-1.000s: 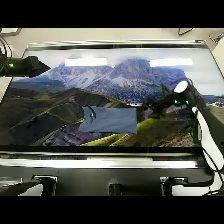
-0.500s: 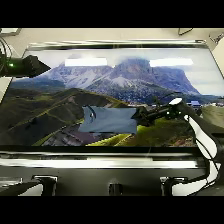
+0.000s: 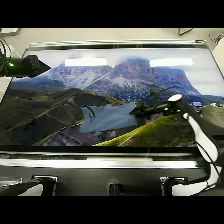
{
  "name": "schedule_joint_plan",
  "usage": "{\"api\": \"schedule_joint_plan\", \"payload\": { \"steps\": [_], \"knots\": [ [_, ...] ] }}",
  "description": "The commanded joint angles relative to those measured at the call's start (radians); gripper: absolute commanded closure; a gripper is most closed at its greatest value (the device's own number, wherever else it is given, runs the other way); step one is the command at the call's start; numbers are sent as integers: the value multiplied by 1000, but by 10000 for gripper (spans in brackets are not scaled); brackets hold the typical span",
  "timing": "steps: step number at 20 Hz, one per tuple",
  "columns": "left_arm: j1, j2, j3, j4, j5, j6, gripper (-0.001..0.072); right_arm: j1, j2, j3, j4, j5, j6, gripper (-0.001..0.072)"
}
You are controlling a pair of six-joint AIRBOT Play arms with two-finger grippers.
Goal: Fold the clothes and pants, and hang the long-sleeved shirts on hangers.
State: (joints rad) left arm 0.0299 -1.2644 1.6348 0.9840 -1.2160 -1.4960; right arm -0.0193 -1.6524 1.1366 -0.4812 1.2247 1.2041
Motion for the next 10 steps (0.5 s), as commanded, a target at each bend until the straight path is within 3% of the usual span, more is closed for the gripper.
{"api": "schedule_joint_plan", "payload": {
  "steps": [1,5,10],
  "knots": [
    [0,0,0,0,0,0,686,-111,103,137,-23,61,66,669],
    [0,0,0,-1,0,0,686,-328,212,327,-155,115,255,669],
    [0,0,0,0,0,8,686,-613,279,498,-195,187,399,669]
  ]
}}
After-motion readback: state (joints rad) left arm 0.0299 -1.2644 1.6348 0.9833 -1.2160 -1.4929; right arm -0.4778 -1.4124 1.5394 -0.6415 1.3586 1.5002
